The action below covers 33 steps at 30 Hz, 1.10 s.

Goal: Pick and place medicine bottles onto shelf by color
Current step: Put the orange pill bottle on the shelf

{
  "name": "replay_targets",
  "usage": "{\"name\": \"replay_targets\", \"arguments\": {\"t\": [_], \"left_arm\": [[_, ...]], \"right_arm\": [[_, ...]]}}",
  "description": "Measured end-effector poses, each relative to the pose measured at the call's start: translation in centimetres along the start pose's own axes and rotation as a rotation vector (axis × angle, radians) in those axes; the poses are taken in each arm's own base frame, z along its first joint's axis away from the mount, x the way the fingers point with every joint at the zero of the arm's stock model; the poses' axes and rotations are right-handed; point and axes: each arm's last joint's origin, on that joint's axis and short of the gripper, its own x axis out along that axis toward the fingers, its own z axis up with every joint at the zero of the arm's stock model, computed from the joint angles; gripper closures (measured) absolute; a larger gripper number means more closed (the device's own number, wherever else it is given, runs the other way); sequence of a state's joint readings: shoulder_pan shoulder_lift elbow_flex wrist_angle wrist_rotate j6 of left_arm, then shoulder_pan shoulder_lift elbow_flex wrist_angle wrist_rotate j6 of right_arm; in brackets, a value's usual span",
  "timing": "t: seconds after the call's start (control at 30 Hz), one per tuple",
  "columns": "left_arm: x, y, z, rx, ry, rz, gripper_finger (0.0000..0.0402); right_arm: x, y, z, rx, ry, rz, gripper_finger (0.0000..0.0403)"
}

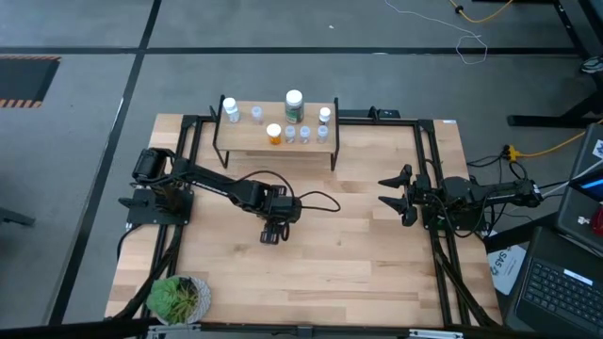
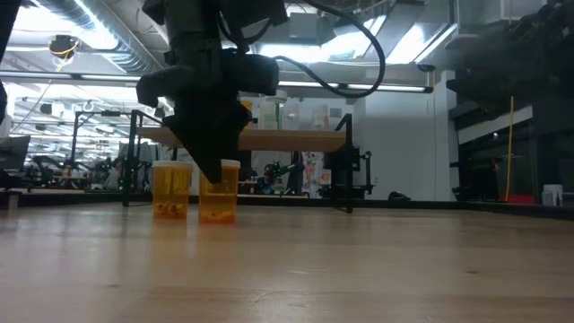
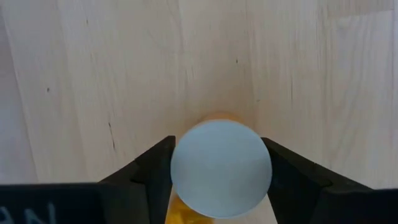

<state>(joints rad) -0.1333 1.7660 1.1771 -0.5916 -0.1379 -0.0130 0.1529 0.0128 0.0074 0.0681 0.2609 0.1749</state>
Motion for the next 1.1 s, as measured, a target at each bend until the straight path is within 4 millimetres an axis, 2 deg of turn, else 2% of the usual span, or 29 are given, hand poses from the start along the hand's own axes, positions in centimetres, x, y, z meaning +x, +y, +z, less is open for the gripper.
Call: {"name": "replay_targets", "arguments": {"t": [0.1, 0.2, 0.43, 0.63, 0.77, 1.1], "left_arm": [[-0.4, 0.1, 0.3, 0.000, 0.004, 0.001, 0.0203], [-1.8, 0.3, 1.5, 0.018, 0.004, 0.014, 0.0203], [-7.1, 1.7, 4.3, 0.068, 0.039, 0.126, 0.0203], [-11.5, 4.3, 4.9, 0.126, 0.129, 0.227, 0.0203], [-14.1, 7.2, 4.0, 0.116, 0.142, 0.225, 0.0203], [-20.9, 15.2, -1.3, -0.027, 0.037, 0.178, 0.0203]], "right_arm": [[0.0, 0.0, 0.0, 0.000, 0.000, 0.000, 0.0148], [0.0, 0.0, 0.0, 0.000, 0.000, 0.000, 0.0148], [0.0, 0.0, 0.0, 0.000, 0.000, 0.000, 0.0148], [0.0, 0.0, 0.0, 0.000, 0.000, 0.000, 0.0148], [0.0, 0.0, 0.0, 0.000, 0.000, 0.000, 0.0148], [0.0, 0.0, 0.0, 0.000, 0.000, 0.000, 0.0148]]}}
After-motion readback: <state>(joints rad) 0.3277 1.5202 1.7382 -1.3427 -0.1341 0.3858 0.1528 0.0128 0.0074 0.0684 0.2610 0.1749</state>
